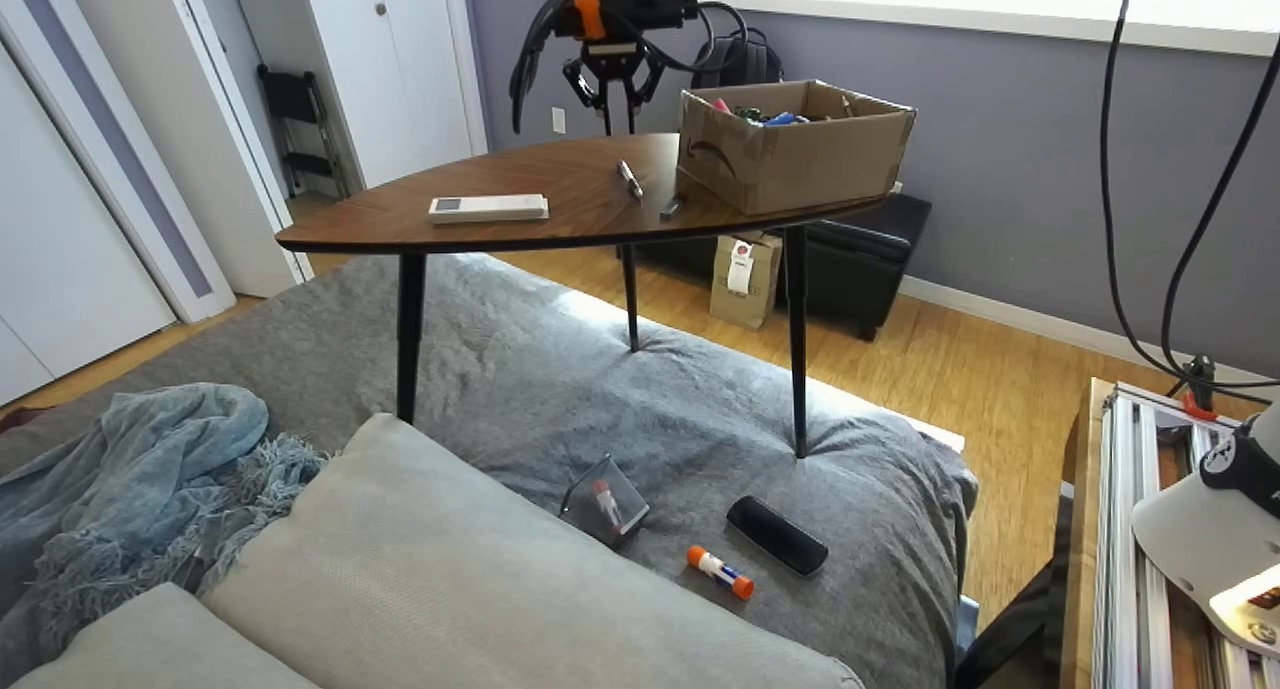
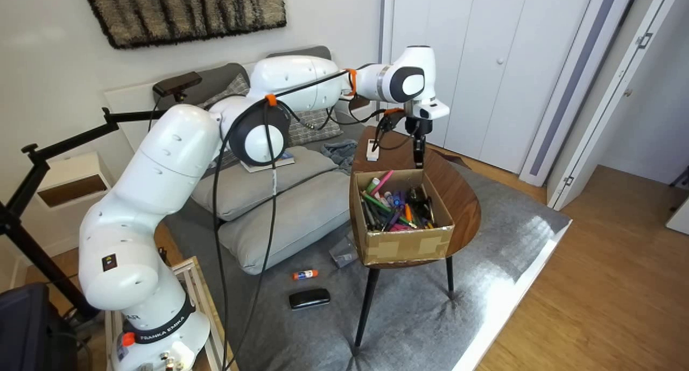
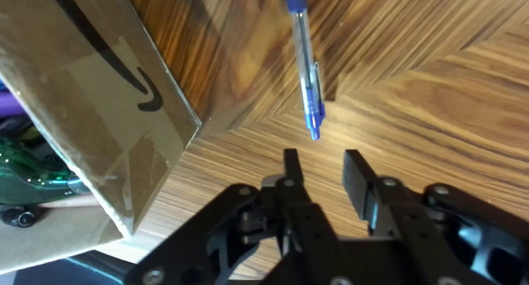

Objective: Remove the black pen from the box and put it on the table

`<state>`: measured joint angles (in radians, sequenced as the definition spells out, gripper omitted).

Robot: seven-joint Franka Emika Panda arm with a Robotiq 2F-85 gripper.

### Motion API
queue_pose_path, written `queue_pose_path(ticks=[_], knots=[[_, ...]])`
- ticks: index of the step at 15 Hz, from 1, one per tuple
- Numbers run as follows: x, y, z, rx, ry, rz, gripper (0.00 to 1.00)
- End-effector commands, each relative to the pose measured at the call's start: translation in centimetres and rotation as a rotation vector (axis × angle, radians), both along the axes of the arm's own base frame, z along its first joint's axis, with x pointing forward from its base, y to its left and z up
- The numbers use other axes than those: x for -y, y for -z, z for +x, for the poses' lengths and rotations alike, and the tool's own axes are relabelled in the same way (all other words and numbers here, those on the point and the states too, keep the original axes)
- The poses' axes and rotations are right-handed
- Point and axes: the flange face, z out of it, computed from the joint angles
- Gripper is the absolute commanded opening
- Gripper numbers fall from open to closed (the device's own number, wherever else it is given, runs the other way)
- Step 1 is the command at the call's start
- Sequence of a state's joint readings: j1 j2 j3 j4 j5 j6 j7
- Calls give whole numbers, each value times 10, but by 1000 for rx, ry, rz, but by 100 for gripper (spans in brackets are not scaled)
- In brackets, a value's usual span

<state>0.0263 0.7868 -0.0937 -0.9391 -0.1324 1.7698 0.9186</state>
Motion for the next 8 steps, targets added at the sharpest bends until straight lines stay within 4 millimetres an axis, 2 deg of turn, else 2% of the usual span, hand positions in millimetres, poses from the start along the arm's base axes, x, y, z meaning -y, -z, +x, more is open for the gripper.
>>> queue_pose_path(ticks=[1,6,8], knots=[[1,-27,-3,2,-17,-23,65],[-5,-71,-26,-46,-94,-59,99],[-5,-91,-38,-63,-91,-103,100]])
